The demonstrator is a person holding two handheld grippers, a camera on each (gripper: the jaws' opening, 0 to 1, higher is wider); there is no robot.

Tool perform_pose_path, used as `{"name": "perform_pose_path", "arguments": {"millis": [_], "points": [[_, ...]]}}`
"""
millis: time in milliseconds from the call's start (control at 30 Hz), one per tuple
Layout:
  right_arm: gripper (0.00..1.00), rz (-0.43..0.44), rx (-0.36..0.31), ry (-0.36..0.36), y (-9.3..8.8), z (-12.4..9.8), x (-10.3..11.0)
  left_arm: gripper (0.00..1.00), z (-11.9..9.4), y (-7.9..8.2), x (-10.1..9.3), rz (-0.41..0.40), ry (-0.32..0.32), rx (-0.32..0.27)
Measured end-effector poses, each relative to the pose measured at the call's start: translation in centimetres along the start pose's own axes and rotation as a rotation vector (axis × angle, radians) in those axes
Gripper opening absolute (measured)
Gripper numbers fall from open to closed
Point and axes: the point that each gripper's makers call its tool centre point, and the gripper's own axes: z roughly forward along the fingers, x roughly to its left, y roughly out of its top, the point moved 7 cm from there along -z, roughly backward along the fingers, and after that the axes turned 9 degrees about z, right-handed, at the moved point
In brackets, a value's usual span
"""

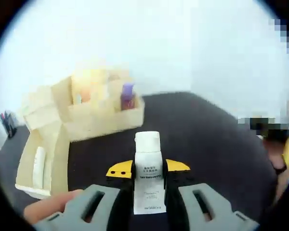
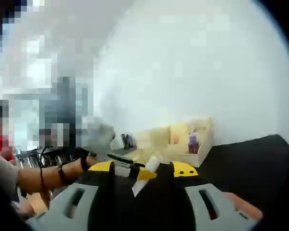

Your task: Open the drawer, pick up the cosmetic bottles from the table one by one, place them into the drawer, release the gripper, close the drawer, and move the gripper away

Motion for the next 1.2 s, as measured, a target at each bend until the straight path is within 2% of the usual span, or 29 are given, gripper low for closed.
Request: {"name": "perform_pose_path", "arguments": {"millis": [67,100,200,233,300,367,433,500,567,667,800,833,1133,1200], "points": [[0.41,0.004,-0.018,-0.008,0.1,-0.1,0.0,0.19,-1.4,0.3,-1.5,0.056,-0.025,-0.079],[0.41,0.015,-0.023,-0.001,0.2,-0.2,-0.1,0.19,-2.0,0.3,-2.1,0.080,-0.025,-0.091],[0.36,0.134,-0.025,0.111,0.0,-0.2,1.0,0.19,-3.4,0.3,-3.9,0.121,-0.043,-0.139],[0.34,0.157,-0.027,0.129,0.1,-0.3,1.1,0.19,-3.8,0.4,-4.5,0.138,-0.046,-0.171],[0.34,0.209,0.005,0.175,-0.4,-0.3,1.4,0.19,-4.8,0.4,-5.7,0.170,-0.040,-0.197],[0.34,0.206,0.007,0.172,-0.4,0.0,1.3,0.19,-5.3,0.5,-6.4,0.221,-0.020,-0.243],[0.34,0.183,0.037,0.172,-0.9,0.2,1.7,0.19,-5.6,0.1,-7.1,0.232,-0.019,-0.240],[0.34,0.169,0.059,0.172,-1.3,0.3,2.0,0.19,-5.8,0.1,-7.5,0.276,0.010,-0.282],[0.34,0.152,0.082,0.174,-1.7,0.4,2.2,0.19,-5.9,-0.1,-8.0,0.315,0.040,-0.290],[0.31,0.146,0.104,0.177,-2.0,0.7,2.2,0.19,-5.9,-0.7,-8.5,0.328,0.044,-0.294],[0.21,0.121,0.142,0.168,-2.8,0.9,2.2,0.19,-6.0,-1.1,-8.5,0.329,0.047,-0.304],[0.16,0.114,0.152,0.168,-2.9,0.9,2.2,0.19,-6.1,-1.2,-8.5,0.327,0.047,-0.308],[0.15,0.078,0.161,0.172,-3.1,1.1,2.6,0.20,-6.3,-2.0,-8.3,0.307,0.082,-0.329],[0.15,0.075,0.162,0.165,-3.2,1.1,2.5,0.20,-6.3,-2.2,-8.3,0.278,0.078,-0.335]]}}
